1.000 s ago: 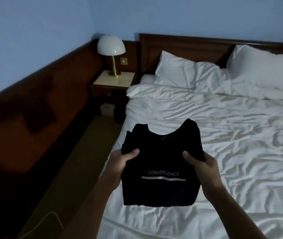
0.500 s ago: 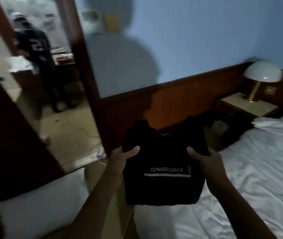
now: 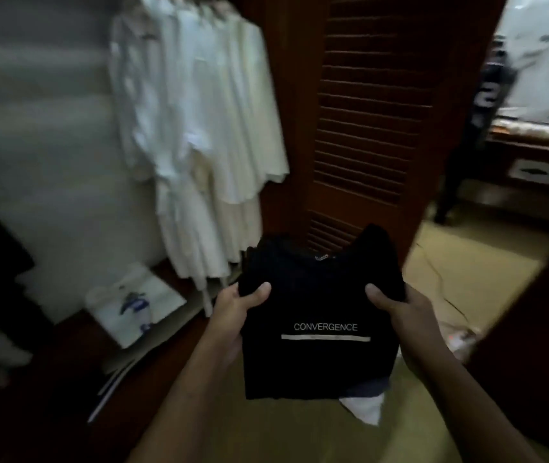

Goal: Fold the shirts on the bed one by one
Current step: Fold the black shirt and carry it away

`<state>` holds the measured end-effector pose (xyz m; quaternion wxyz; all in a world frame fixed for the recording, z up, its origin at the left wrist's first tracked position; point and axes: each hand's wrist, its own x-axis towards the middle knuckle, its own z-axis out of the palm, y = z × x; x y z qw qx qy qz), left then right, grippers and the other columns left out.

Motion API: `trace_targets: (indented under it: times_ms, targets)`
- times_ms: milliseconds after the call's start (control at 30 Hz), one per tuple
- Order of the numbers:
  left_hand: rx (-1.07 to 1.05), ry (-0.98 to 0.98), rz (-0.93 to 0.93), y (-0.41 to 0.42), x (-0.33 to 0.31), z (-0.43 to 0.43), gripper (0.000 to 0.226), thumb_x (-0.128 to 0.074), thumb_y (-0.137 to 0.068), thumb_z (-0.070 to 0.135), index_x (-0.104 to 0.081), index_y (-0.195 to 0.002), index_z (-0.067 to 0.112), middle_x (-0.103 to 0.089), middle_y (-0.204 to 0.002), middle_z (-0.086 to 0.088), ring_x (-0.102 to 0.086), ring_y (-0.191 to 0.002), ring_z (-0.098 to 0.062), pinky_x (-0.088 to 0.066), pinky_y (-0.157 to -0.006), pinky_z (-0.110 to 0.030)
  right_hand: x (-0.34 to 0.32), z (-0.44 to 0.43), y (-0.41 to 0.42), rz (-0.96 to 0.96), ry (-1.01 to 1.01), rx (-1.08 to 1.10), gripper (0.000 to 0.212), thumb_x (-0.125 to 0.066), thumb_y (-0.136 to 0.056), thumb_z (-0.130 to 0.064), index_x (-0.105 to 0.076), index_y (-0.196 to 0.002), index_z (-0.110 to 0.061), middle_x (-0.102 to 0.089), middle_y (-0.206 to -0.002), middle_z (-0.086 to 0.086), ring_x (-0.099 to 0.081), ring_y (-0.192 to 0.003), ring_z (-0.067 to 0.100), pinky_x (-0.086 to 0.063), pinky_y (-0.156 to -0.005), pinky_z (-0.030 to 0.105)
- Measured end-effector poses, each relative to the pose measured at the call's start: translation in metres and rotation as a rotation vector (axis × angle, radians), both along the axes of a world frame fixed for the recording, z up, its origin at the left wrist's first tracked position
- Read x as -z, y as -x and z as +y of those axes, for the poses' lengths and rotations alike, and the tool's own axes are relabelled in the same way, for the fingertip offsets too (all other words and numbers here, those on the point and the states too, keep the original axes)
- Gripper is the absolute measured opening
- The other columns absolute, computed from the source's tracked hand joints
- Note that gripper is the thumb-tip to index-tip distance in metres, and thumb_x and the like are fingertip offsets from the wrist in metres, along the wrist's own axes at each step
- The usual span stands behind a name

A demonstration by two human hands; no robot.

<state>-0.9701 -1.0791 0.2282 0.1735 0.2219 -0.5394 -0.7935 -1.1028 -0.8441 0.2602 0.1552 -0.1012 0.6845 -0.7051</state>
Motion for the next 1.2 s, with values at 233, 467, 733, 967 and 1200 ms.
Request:
trace_targets:
  times_ms: [233,467,733,967,1200]
  targets:
    - [-0.348,-0.002,0.023,-0.059,0.018,-0.188,0.039,-0.068,-0.097,0.013,-0.064,-0.134,0.002,-0.072,-0.129,-0.016,-0.070,-0.119,-0.034,-0.051,-0.108,-0.051,0.011,-0.246,0.010,0.014,-0.012,-0.367,0.020,-0.073,-0.094,-0.014,-0.072,-0.114,-0.016,-0.079,-0.103,0.006,-0.077,-0.095,0.025,-0.060,-0.085,0.044]
    - [-0.569,-0.038,0.011,-0.087,0.024,-0.311,0.033,-0.065,-0.099,0.010,-0.066,-0.131,0.003,-0.074,-0.125,-0.016,-0.072,-0.115,-0.032,-0.060,-0.093,-0.040,0.028,-0.424,0.019,-0.009,-0.026,-0.575,0.024,-0.074,-0.093,-0.014,-0.071,-0.116,-0.008,-0.079,-0.107,0.010,-0.076,-0.098,0.026,-0.062,-0.085,0.038]
    - [-0.759,-0.043,-0.068,-0.063,0.065,-0.423,0.034,-0.067,-0.099,0.015,-0.066,-0.132,0.009,-0.074,-0.125,-0.013,-0.072,-0.114,-0.029,-0.055,-0.099,-0.044,0.077,-0.581,0.058,-0.072,-0.033,-0.754,0.031,-0.077,-0.091,-0.021,-0.069,-0.121,-0.016,-0.079,-0.108,0.004,-0.077,-0.097,0.020,-0.060,-0.088,0.038]
    - [-0.919,-0.098,-0.083,-0.023,0.141,-0.511,0.032,-0.068,-0.097,0.011,-0.068,-0.129,0.005,-0.075,-0.121,-0.015,-0.073,-0.112,-0.032,-0.055,-0.101,-0.045,0.160,-0.701,0.107,-0.031,-0.045,-0.876,0.018,-0.075,-0.092,-0.013,-0.074,-0.110,-0.014,-0.080,-0.102,0.006,-0.077,-0.095,0.023,-0.059,-0.086,0.040]
    - [-0.960,-0.086,-0.078,-0.006,0.274,-0.583,0.033,-0.069,-0.096,0.010,-0.068,-0.128,0.003,-0.074,-0.121,-0.019,-0.072,-0.113,-0.035,-0.054,-0.102,-0.045,0.291,-0.788,0.129,0.004,-0.010,-0.947,0.025,-0.075,-0.092,-0.012,-0.072,-0.116,-0.012,-0.080,-0.102,0.003,-0.077,-0.096,0.020,-0.059,-0.083,0.031]
